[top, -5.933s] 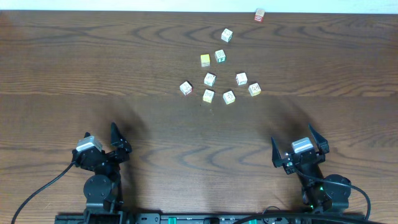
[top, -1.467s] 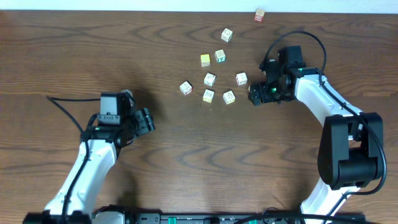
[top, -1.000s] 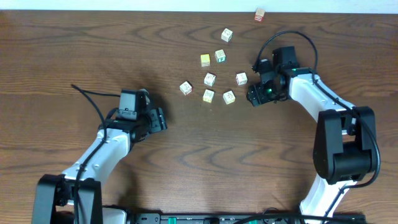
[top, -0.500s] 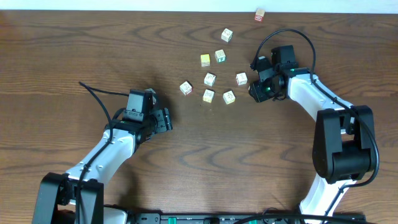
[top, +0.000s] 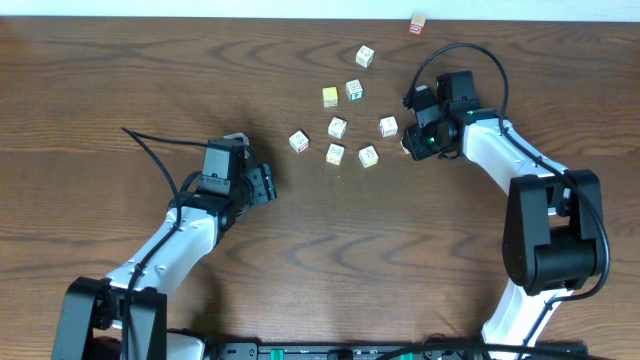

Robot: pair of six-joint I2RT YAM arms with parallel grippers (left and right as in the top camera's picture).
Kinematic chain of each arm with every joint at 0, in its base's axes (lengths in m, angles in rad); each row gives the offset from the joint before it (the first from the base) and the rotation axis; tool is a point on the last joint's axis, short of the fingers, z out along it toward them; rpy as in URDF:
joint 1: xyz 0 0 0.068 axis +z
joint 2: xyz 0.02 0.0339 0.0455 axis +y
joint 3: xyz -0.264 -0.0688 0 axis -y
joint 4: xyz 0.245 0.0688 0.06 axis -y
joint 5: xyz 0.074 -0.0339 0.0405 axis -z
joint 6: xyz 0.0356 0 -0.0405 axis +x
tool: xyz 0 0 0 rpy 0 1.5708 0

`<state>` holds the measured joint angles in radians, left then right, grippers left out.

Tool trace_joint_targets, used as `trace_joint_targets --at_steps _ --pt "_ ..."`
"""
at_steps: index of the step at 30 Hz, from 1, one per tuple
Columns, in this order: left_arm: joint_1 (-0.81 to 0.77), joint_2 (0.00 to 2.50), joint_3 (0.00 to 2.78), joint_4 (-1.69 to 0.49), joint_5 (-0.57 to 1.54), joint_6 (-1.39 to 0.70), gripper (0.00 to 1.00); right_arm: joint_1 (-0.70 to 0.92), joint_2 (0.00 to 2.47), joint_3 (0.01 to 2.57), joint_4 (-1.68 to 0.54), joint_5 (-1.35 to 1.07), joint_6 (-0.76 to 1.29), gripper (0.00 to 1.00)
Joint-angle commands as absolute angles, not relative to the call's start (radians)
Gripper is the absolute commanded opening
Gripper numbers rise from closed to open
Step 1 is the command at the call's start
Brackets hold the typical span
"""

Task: Lift 3 blocks
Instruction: 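Grasp the blue X block with the right gripper and pull it back, then grasp the white bird-drawing block with the left gripper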

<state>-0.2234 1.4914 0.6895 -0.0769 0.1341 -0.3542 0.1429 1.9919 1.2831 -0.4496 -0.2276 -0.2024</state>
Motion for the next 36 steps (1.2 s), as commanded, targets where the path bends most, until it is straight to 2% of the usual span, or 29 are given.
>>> trace_joint_targets --at_steps 1,7,15,19,24,31,36 --pt "-0.253 1.523 0.769 -0.069 0.115 -0.304 0.73 0.15 2.001 1.302 -0.455 -0.225 -0.163 0.18" --pt "-0.3 1.657 0.922 -0.078 0.084 -0.285 0.73 0.15 2.001 1.302 -0.525 -0.23 -0.104 0.01" --pt "-0.321 1.862 1.119 -0.107 0.106 -0.286 0.73 0.17 1.984 1.302 -0.726 -0.252 -0.073 0.01" --pt "-0.342 1.887 1.152 -0.086 0.102 -0.251 0.73 0.204 1.949 1.301 -0.818 -0.35 -0.045 0.01" --pt "-0.353 1.892 1.155 -0.075 0.084 -0.232 0.73 0.262 1.919 1.3 -0.93 -0.363 0.026 0.01" --pt "-0.357 1.912 1.155 -0.059 0.055 -0.36 0.73 0.363 1.919 1.26 -0.992 -0.285 0.191 0.01" --pt "-0.368 1.946 1.155 -0.062 0.086 -0.187 0.73 0.428 1.919 1.212 -0.994 -0.285 0.294 0.01"
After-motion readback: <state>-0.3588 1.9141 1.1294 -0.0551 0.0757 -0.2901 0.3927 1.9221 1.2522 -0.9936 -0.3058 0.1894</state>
